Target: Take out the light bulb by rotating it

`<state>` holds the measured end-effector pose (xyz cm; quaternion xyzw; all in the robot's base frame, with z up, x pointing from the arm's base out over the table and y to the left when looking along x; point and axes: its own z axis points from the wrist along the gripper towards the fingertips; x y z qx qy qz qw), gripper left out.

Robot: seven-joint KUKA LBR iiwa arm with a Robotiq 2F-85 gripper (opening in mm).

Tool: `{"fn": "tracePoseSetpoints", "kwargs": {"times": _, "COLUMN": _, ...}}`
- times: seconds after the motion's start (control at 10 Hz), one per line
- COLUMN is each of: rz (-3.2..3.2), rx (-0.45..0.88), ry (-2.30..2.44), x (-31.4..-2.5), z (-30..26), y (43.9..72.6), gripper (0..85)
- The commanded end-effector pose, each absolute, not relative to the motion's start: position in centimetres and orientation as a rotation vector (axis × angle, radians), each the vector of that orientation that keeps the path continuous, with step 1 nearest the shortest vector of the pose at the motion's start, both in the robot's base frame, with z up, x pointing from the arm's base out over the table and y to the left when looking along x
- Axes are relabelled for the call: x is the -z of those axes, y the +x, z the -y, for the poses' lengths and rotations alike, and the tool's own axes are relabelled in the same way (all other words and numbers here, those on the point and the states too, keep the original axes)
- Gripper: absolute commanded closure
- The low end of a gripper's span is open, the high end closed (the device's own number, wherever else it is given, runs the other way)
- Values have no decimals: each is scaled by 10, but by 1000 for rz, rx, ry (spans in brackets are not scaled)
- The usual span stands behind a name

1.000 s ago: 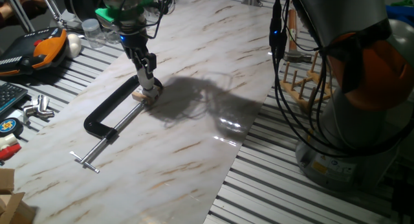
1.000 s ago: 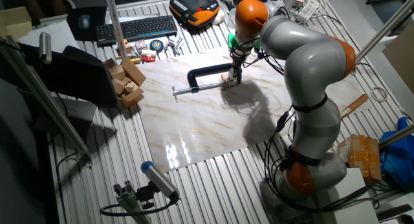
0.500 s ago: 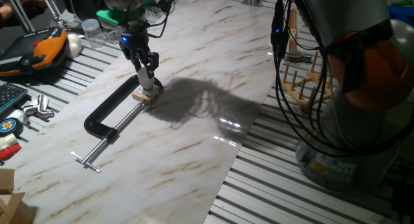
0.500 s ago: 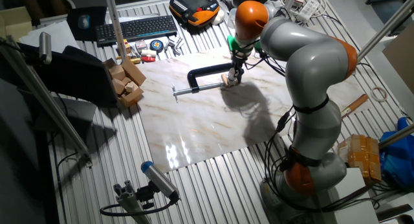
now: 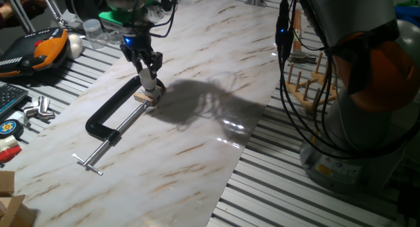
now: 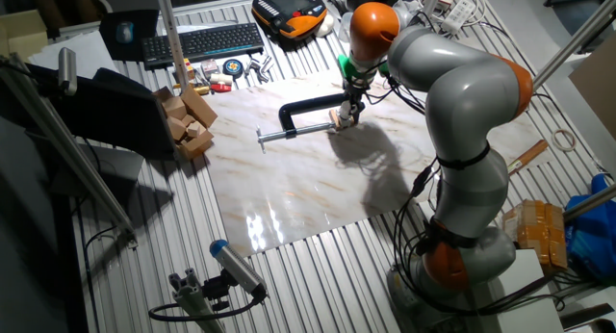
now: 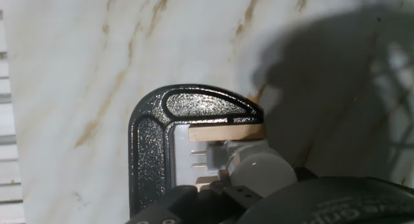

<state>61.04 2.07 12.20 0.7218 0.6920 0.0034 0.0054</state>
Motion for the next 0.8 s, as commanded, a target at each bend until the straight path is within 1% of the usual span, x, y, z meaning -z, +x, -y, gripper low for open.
{"fn": "tracePoseSetpoints", "kwargs": {"times": 0.0, "rz": -2180, "rx": -9, "ry": 2243, "x": -122, "z": -21, "y": 610, "gripper": 850}}
{"fn": "tracePoseSetpoints", "kwargs": {"times": 0.7, "rz": -2297, "rx": -6, "ry": 2117, "x": -123, "z": -21, "y": 610, "gripper": 850}}
